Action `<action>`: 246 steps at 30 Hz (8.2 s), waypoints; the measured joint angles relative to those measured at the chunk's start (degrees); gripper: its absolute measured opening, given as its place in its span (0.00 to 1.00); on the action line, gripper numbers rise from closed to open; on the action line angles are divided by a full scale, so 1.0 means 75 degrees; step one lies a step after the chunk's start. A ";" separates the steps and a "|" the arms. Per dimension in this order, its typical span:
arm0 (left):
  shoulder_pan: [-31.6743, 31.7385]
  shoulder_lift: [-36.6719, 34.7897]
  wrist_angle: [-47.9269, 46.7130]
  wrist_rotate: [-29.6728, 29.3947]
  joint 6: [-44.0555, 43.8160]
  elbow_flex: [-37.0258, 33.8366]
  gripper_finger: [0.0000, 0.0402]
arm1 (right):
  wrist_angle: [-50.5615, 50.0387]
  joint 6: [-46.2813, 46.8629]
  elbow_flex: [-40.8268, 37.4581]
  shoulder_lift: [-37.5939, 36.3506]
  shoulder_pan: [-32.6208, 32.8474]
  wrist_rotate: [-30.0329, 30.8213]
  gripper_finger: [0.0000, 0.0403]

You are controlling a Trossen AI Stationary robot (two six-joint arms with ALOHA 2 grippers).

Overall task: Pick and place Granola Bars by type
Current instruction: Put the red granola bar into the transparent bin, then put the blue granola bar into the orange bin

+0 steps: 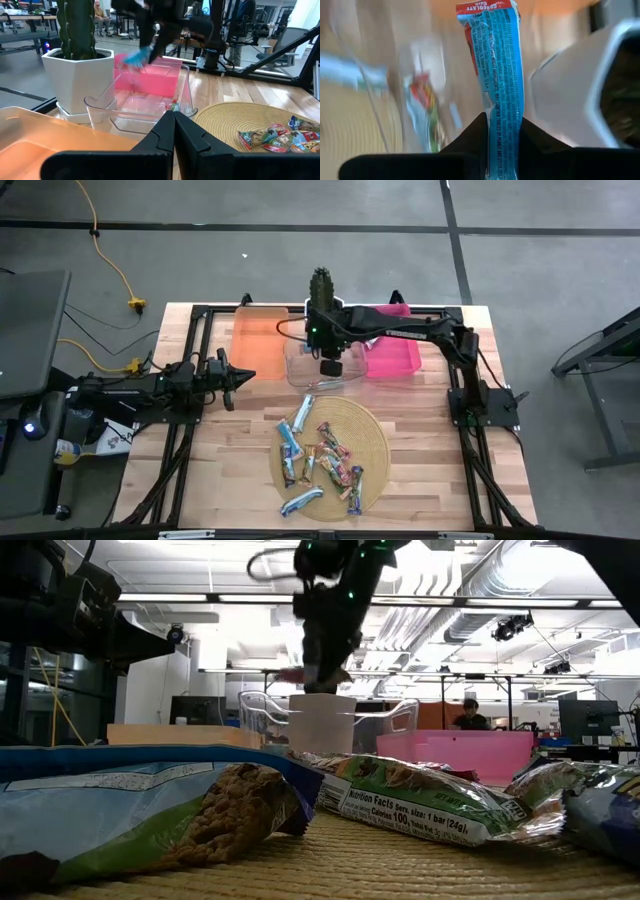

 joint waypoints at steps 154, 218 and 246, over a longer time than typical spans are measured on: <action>0.0000 -0.0002 -0.0003 0.0001 -0.0002 0.0001 0.00 | 0.1447 1.5710 -0.2393 0.0483 0.6403 -0.1020 0.56; 0.0000 0.0000 0.0000 0.0001 -0.0001 0.0001 0.00 | 0.1639 1.4223 -0.2374 -0.1014 0.6283 0.0821 0.10; 0.0001 0.0000 0.0000 0.0003 -0.0001 0.0002 0.00 | 0.6770 0.6496 -0.2366 -0.1642 0.2545 -0.0401 0.08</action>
